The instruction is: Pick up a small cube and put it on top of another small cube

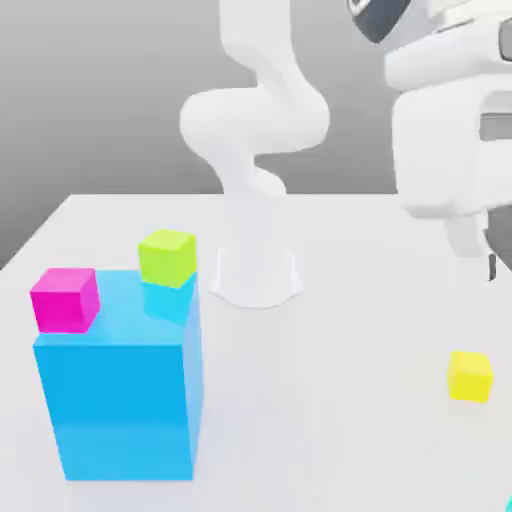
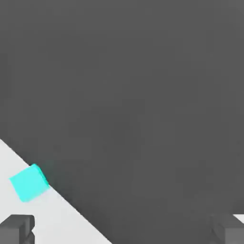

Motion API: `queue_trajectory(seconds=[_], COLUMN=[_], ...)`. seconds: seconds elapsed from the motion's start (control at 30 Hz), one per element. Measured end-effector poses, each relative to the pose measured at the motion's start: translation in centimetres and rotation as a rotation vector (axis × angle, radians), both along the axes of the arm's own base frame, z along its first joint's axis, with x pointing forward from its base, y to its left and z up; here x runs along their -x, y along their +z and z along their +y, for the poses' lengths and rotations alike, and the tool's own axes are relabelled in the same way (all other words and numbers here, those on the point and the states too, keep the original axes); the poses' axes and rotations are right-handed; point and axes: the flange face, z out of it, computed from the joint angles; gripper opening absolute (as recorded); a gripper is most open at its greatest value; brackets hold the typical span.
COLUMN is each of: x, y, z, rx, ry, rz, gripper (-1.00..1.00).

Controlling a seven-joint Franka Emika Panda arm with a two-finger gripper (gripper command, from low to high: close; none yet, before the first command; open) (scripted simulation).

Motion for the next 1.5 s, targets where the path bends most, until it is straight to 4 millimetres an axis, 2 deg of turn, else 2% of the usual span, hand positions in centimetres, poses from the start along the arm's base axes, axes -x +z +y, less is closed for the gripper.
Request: queue_trajectory(seconds=[0.2, 0.4, 0.53, 0.57, 0.73, 0.77, 0.83, 0.93, 1.07, 1.2, 1.3, 1.37, 1.5], x=[-0.7, 1.0, 1.4, 1.4, 1.5, 1.5, 1.4, 1.4, 0.6, 0.8, 1.7, 2.4, 5.1], y=[-10.2, -21.0, -27.7, -28.8, -28.8, -29.4, -27.7, -23.3, -18.1, -13.4, -10.2, -8.3, -4.8], z=[4.8, 9.5, 10.2, 10.3, 10.2, 10.2, 10.3, 9.9, 4.5, -1.6, -6.1, -9.8, -15.3], rx=[0.079, 0.154, 0.165, 0.166, 0.165, 0.166, 0.166, 0.163, 0.124, 0.082, 0.051, 0.028, -0.011], ry=[0.198, 0.411, 0.446, 0.448, 0.448, 0.448, 0.449, 0.434, 0.208, -0.044, -0.234, -0.376, -0.63], rz=[0.108, 0.214, 0.232, 0.233, 0.234, 0.235, 0.235, 0.236, 0.255, 0.274, 0.285, 0.292, 0.302], gripper=[0.0, 0.0, 0.0, -1.0, -1.0, -1.0, -1.0, -1.0, -1.0, -1.0, -1.0, -1.0, -1.0])
